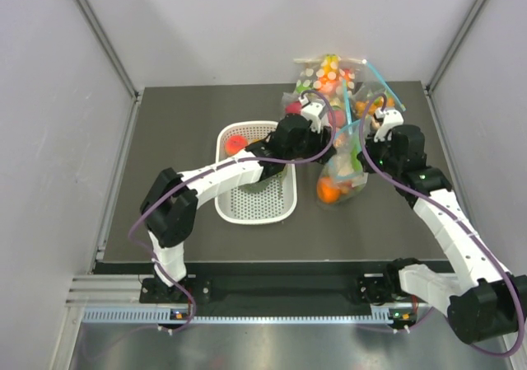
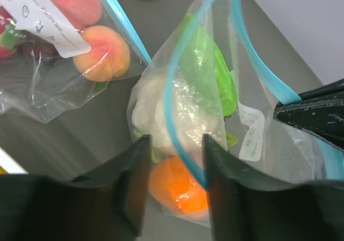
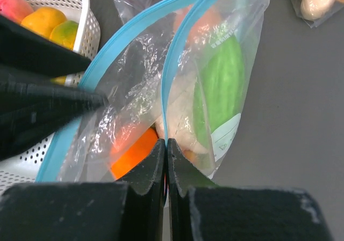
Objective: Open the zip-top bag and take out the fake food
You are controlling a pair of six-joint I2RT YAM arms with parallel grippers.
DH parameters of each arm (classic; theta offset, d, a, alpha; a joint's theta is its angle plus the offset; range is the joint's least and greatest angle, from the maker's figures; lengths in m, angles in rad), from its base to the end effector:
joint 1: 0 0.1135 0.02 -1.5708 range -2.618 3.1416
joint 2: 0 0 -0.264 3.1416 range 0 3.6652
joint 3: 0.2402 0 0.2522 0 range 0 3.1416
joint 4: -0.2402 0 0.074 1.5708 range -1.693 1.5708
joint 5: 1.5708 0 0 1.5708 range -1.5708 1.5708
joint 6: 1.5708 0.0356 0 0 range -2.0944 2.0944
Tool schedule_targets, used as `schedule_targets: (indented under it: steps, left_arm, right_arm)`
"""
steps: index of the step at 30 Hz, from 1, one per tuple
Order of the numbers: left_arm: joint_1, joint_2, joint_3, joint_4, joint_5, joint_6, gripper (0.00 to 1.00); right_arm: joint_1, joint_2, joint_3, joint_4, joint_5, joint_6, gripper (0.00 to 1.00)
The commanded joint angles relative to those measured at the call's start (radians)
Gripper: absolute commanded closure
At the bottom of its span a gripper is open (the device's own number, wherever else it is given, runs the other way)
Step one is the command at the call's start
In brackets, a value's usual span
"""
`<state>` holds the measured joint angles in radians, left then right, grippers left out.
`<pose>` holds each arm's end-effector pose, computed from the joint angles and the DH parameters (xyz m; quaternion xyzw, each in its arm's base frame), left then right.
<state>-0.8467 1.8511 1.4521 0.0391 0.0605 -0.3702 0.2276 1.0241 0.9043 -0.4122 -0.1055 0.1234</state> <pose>0.2929 -0.3345 0.2887 0.2107 0.7946 -0.3456 0.4526 0.2207 0.0550 0.3138 -0.0713 0.8644 0.1316 0.4801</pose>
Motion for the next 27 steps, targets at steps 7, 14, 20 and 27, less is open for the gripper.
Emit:
schedule_targets:
  steps: [7, 14, 20, 27]
  left_arm:
    - [0.014, -0.006, 0.102, -0.100, -0.011, 0.050, 1.00]
    - [0.101, -0.087, 0.110, -0.199, -0.016, 0.088, 1.00]
    - [0.115, -0.151, 0.074, -0.229, -0.117, 0.119, 1.00]
    - [0.115, -0.242, 0.031, -0.208, -0.211, 0.149, 1.00]
  right_arm:
    - [0.009, -0.030, 0.056, -0.002, 0.042, -0.010, 1.00]
    - [0.010, -0.032, 0.116, -0.025, 0.069, -0.011, 1.00]
    - [0.009, -0.030, 0.142, -0.043, 0.092, -0.016, 1.00]
    - [0.010, -0.041, 0.162, -0.053, 0.096, -0.013, 1.00]
